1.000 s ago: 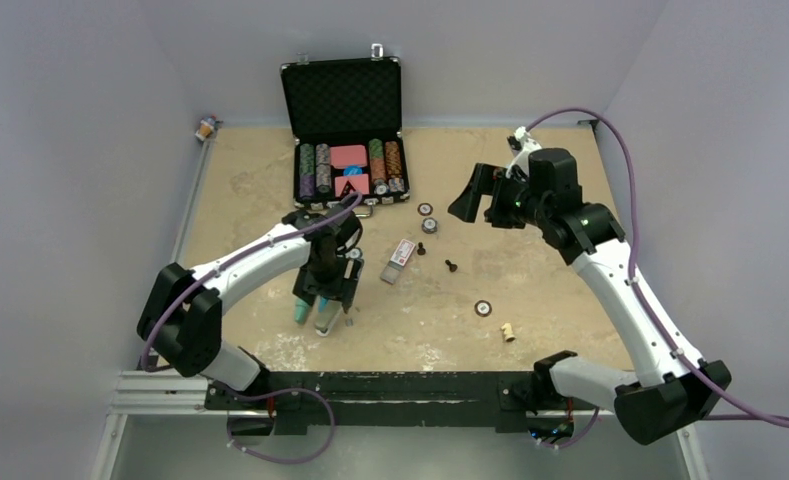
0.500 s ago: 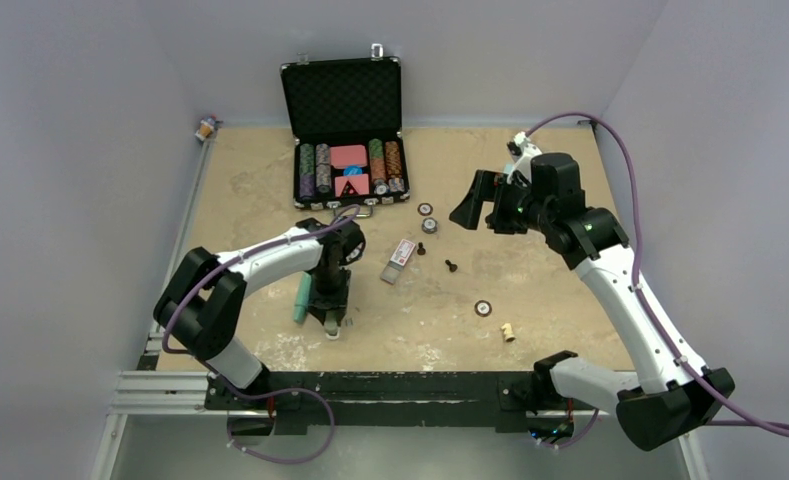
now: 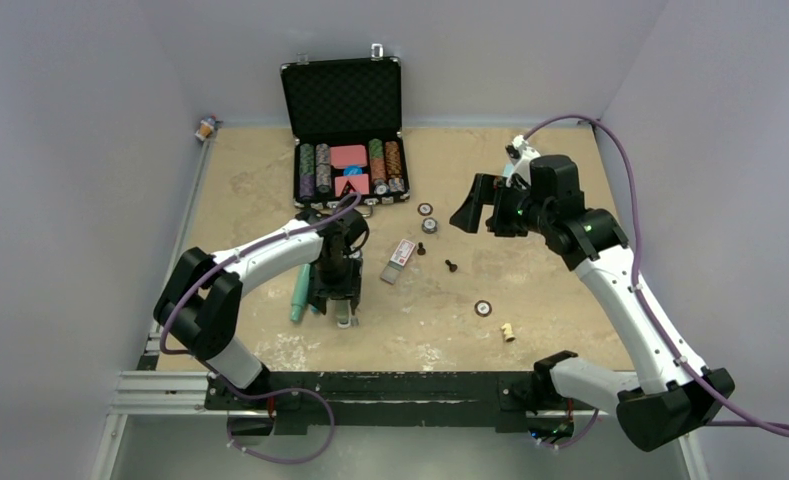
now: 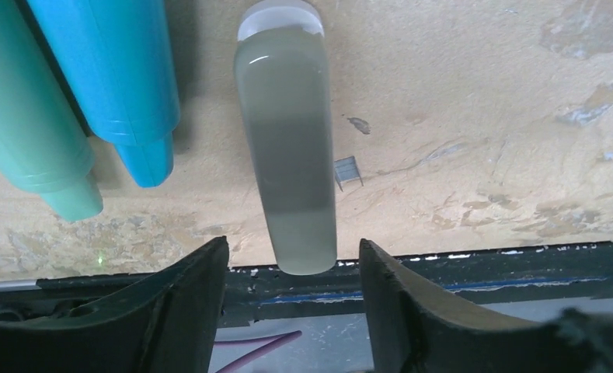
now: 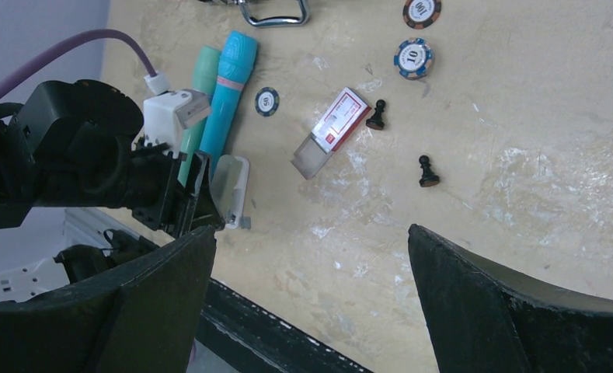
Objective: Unload the staples from the stapler
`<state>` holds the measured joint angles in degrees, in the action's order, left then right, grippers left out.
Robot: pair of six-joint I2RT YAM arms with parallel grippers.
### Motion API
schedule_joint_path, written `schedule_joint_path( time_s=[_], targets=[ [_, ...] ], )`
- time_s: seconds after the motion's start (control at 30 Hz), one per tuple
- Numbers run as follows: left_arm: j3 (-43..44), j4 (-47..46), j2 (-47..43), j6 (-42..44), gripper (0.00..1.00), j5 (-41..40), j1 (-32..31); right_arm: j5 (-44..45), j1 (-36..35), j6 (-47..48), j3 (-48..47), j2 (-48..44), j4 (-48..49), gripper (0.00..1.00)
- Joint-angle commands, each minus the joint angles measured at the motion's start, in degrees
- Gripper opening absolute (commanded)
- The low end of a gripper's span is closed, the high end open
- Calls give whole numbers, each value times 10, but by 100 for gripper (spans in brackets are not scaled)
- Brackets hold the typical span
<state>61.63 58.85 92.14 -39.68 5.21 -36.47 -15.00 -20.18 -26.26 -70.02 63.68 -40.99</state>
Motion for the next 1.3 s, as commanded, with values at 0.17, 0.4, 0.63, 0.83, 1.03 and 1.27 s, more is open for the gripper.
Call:
schedule_joint_path(
  time_s=[0.17,0.4,0.63,0.83,1.03,1.27],
  targets=[
    [-4,14,-17,8,68,-26,-2,-14,1,-2,14,-27,4,99],
    [-9,-11,9,14,60,-23,-3,-14,1,-10,22,-41,3,99],
    [-9,-37,34,11,52,-14,-2,-13,1,-10,19,-43,-6,99],
    [-8,-41,51,16,35,-14,-2,-14,1,-11,23,-43,-7,99],
    [24,-8,30,29,0,-22,-2,-34,1,-14,21,-39,2,99],
    [127,56,-61,50,0,-14,11,-110,1,-57,17,-43,53,99]
  ],
)
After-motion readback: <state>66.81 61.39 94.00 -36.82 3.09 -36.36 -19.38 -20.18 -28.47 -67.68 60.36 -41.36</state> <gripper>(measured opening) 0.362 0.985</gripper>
